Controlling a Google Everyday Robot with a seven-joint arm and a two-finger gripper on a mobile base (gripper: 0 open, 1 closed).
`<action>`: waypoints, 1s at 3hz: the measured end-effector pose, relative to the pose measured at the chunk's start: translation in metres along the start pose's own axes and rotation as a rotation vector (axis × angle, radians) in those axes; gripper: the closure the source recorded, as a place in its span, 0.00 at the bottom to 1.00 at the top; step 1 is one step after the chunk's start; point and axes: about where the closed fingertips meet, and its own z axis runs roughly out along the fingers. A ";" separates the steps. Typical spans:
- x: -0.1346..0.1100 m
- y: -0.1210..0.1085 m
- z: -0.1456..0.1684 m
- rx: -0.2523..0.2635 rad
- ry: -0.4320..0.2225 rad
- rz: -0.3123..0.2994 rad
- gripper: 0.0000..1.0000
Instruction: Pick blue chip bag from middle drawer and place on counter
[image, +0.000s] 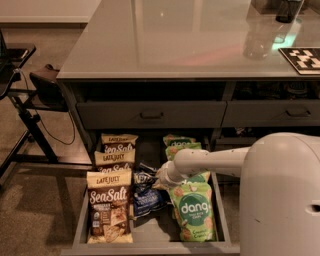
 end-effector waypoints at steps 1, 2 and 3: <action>0.000 0.000 0.000 0.000 0.000 0.000 0.34; 0.000 0.000 0.000 0.000 0.000 0.000 0.11; -0.006 0.005 -0.002 0.007 0.003 -0.010 0.00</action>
Offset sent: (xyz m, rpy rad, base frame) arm 0.0000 0.0000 0.0000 0.0000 0.0000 0.0000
